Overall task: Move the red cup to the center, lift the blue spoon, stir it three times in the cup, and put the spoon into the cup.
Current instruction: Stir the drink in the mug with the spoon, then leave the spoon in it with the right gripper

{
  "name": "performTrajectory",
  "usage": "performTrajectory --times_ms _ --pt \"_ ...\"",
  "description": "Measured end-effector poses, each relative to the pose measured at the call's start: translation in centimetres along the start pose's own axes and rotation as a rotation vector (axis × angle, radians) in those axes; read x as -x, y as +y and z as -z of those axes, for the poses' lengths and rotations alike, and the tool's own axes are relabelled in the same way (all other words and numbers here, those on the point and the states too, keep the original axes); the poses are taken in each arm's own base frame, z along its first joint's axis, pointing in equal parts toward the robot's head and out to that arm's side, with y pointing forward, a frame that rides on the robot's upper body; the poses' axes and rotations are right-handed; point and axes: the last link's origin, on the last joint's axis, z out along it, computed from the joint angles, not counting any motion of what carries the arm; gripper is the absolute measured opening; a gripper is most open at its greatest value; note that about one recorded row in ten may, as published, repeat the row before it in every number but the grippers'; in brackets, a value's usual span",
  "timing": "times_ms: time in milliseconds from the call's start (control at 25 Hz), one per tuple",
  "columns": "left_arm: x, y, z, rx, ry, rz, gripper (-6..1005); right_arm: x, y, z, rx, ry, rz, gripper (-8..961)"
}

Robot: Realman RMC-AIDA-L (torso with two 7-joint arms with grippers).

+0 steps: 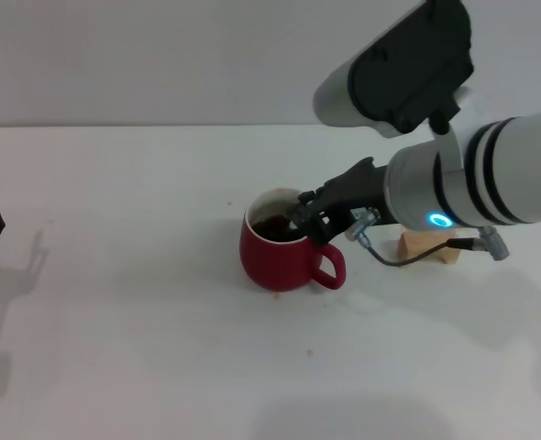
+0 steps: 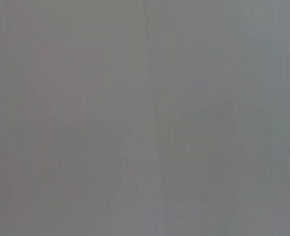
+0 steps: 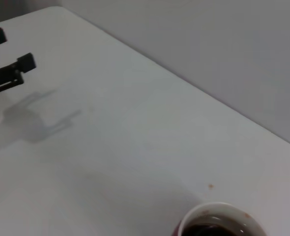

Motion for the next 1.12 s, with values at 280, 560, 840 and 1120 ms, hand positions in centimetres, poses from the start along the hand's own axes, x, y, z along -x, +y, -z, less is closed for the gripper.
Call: performTrajectory --times_ms 280,560,840,1120 --pt "0.0 0.0 0.1 -0.003 0.002 0.004 834 0.7 -0.3 -1.1 -0.004 0.002 0.009 193" --pt "-0.1 0.0 0.1 -0.002 0.005 0.005 834 0.8 -1.3 -1.8 -0.021 0.006 -0.001 197" --pt "-0.1 0.0 0.1 -0.001 0.005 0.004 834 0.6 -2.4 -1.6 -0.045 0.003 -0.025 200" --pt "-0.1 0.3 0.0 0.009 0.003 0.004 834 -0.1 -1.8 -1.4 -0.03 0.024 -0.022 203"
